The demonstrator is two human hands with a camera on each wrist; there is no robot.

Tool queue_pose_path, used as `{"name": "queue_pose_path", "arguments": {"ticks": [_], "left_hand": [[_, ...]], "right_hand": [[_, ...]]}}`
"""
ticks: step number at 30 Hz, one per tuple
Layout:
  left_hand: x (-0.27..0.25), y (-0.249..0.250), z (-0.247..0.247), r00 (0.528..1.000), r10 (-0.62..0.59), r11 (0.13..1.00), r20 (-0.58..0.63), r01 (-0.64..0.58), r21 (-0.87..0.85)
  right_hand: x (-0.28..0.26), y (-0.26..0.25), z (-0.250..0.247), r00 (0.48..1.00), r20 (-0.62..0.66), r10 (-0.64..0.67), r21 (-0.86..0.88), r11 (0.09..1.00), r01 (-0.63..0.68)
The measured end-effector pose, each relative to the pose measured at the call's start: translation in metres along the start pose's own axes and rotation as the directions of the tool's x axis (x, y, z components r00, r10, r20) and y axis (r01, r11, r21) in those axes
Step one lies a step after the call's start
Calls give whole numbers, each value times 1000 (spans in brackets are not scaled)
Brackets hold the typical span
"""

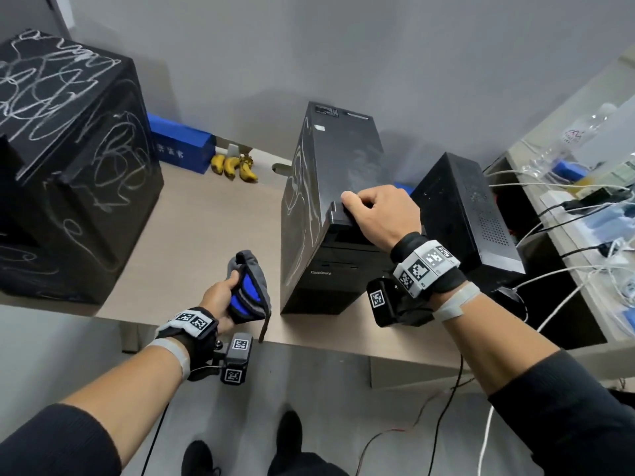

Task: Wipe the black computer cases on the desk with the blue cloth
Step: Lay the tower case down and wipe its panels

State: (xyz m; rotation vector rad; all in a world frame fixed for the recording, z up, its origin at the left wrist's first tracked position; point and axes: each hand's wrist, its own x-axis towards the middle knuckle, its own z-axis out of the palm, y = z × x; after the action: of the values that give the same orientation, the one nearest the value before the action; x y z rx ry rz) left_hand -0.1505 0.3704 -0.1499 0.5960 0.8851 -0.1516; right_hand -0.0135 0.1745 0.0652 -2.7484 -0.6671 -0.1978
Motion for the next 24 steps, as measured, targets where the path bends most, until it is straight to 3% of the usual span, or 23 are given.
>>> {"name": "queue_pose_path", "arguments": {"ticks": [3, 7, 11, 15, 18, 20, 22, 24], "left_hand": [[-4, 0, -15, 997, -61, 997, 38, 63, -46], [-9, 14, -38, 999, -54, 994, -3, 53, -99], [-10, 29, -59, 997, 44, 979, -62, -55, -198], [-16, 49, -79, 988, 123, 977, -88, -137, -166], [-15, 59, -85, 973, 202, 964, -108, -217, -153], [-13, 67, -80, 961, 255, 958, -106, -266, -110], [-10, 75, -71, 941, 313, 945, -128, -322, -53], [-8, 81, -63, 917, 366, 930, -159, -368, 15]], "right_hand": [[-1, -15, -3, 998, -52, 31, 32, 999, -30], [-1, -19, -16, 990, -124, 71, 204, 978, -44], [-2, -10, -2, 980, -154, 128, 479, 877, -40], [-14, 12, 27, 972, -141, 189, 688, 725, -41], [-21, 36, 52, 976, -144, 164, 696, 718, -19], [-25, 54, 69, 971, -102, 214, 687, 721, -86], [-34, 65, 79, 932, -4, 363, 754, 613, -235], [-47, 71, 86, 876, 48, 480, 838, 459, -297]]}}
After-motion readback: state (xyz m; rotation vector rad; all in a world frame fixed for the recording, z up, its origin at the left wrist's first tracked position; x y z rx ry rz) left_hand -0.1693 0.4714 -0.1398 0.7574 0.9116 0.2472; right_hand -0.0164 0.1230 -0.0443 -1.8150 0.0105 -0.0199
